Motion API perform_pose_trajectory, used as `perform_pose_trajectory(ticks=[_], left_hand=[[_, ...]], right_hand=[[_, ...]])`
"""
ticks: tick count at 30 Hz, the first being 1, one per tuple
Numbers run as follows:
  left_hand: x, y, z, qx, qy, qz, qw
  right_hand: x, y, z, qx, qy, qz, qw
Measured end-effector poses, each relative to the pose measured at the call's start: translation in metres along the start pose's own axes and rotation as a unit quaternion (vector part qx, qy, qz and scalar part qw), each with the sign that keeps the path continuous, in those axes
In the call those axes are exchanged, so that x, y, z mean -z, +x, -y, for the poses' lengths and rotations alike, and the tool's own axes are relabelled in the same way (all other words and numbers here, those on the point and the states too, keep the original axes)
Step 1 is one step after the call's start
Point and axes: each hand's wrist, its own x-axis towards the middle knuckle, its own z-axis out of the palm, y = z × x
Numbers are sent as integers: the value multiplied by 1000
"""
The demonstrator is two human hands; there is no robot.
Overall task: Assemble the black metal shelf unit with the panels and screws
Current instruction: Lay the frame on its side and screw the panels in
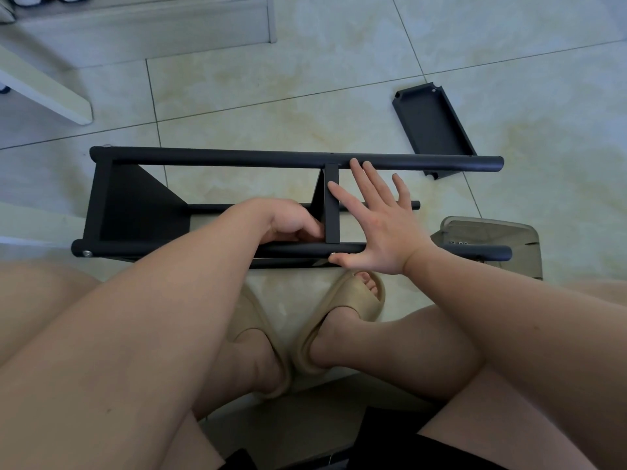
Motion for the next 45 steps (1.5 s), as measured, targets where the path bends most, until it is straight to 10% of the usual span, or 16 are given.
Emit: perform_pose_trajectory(ticks=[45], left_hand=[[-2,3,2,-14,11,-37,999]], right_hand=[[-5,3,-1,-1,23,4,1000]])
